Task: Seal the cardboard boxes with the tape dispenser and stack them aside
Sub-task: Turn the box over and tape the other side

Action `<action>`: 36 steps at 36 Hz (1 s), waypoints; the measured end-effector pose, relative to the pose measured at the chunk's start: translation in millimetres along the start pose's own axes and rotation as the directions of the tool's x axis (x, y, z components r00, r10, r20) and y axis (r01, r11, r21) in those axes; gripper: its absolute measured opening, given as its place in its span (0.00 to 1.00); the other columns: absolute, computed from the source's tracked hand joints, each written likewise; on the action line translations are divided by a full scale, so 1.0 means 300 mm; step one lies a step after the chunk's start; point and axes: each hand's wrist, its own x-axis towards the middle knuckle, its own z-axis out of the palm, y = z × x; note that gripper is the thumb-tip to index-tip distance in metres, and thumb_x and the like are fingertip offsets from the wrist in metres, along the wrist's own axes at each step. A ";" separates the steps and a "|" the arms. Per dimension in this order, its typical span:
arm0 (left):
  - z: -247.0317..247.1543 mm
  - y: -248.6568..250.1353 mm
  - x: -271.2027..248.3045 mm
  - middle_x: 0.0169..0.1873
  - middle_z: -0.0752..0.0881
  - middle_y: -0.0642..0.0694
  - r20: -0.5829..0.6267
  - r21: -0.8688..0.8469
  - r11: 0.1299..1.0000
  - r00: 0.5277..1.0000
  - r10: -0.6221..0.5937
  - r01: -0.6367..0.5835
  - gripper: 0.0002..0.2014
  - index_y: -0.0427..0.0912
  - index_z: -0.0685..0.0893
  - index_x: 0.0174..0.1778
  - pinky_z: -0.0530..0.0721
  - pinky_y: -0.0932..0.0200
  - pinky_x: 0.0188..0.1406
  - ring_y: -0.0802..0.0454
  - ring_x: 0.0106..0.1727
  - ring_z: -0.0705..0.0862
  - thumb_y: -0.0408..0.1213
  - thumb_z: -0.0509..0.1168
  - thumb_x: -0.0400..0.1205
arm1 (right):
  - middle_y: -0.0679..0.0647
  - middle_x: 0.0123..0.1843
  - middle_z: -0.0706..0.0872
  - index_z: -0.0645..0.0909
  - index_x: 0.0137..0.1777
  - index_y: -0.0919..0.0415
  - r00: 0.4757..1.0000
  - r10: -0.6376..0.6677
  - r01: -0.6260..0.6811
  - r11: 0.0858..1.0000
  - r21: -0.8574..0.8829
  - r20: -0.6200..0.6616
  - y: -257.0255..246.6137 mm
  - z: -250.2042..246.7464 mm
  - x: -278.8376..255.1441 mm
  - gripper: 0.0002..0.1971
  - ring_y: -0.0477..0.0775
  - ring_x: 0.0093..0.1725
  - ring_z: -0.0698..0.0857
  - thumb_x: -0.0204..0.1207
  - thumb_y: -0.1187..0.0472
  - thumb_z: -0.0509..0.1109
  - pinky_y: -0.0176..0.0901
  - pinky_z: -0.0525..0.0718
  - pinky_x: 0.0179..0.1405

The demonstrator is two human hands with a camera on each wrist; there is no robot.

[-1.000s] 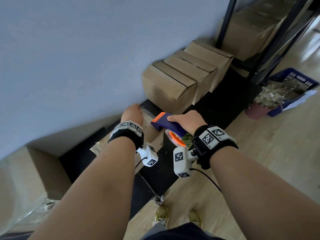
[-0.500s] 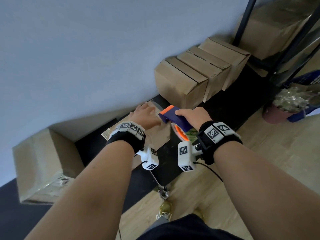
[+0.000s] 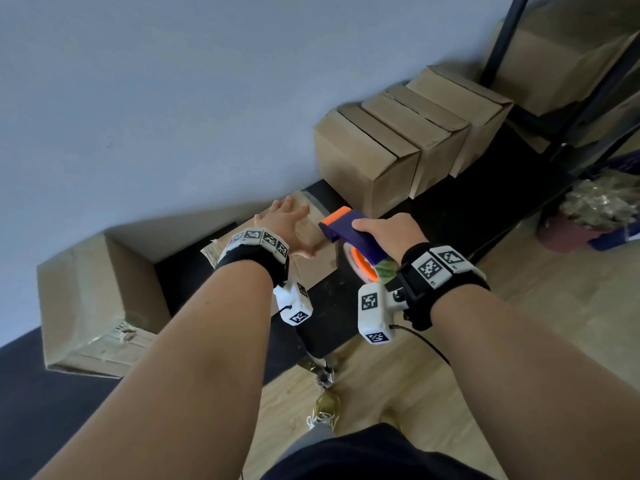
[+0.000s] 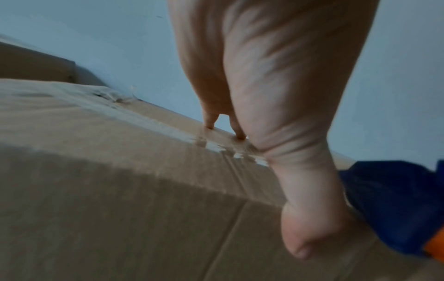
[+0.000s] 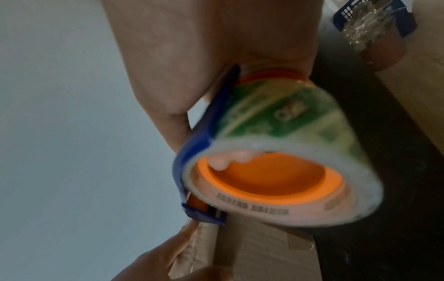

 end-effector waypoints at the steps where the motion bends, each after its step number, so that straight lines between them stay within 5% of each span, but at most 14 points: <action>1: 0.001 0.002 0.001 0.85 0.42 0.48 0.005 -0.003 1.000 1.000 -0.001 0.001 0.55 0.59 0.49 0.84 0.49 0.28 0.79 0.45 0.85 0.42 0.57 0.77 0.67 | 0.58 0.50 0.86 0.80 0.53 0.65 1.000 0.000 0.000 1.000 0.002 0.002 0.008 -0.003 -0.003 0.22 0.55 0.50 0.85 0.72 0.46 0.75 0.44 0.81 0.47; 5: 0.003 0.001 0.004 0.85 0.42 0.49 0.004 -0.016 1.000 1.000 -0.008 0.009 0.55 0.60 0.49 0.84 0.49 0.28 0.79 0.45 0.85 0.41 0.57 0.77 0.67 | 0.55 0.46 0.86 0.78 0.47 0.61 1.000 -0.006 0.007 1.000 -0.003 0.017 0.040 -0.021 -0.012 0.18 0.52 0.45 0.85 0.72 0.45 0.74 0.40 0.79 0.41; 12: 0.018 0.006 -0.001 0.85 0.43 0.49 -0.031 -0.033 0.999 0.999 -0.014 0.013 0.54 0.61 0.50 0.84 0.47 0.29 0.79 0.45 0.85 0.42 0.56 0.78 0.67 | 0.53 0.43 0.85 0.79 0.52 0.61 0.999 0.016 -0.016 1.000 0.003 0.044 0.093 -0.042 -0.030 0.19 0.50 0.43 0.84 0.74 0.45 0.73 0.39 0.77 0.37; 21: 0.022 0.010 0.001 0.85 0.43 0.50 -0.028 -0.024 1.000 0.999 -0.020 0.019 0.54 0.61 0.51 0.84 0.47 0.28 0.79 0.46 0.85 0.41 0.57 0.77 0.66 | 0.53 0.45 0.84 0.76 0.53 0.58 0.996 0.073 -0.074 0.997 0.030 0.056 0.136 -0.064 -0.038 0.19 0.50 0.45 0.82 0.73 0.44 0.73 0.43 0.78 0.47; 36: 0.019 0.014 0.004 0.85 0.42 0.49 -0.025 -0.055 0.998 1.000 -0.020 0.018 0.52 0.60 0.51 0.84 0.46 0.27 0.79 0.46 0.85 0.40 0.60 0.75 0.68 | 0.54 0.44 0.87 0.78 0.44 0.58 0.991 0.100 -0.101 0.995 0.007 0.084 0.166 -0.005 -0.037 0.16 0.52 0.44 0.85 0.74 0.44 0.73 0.44 0.82 0.48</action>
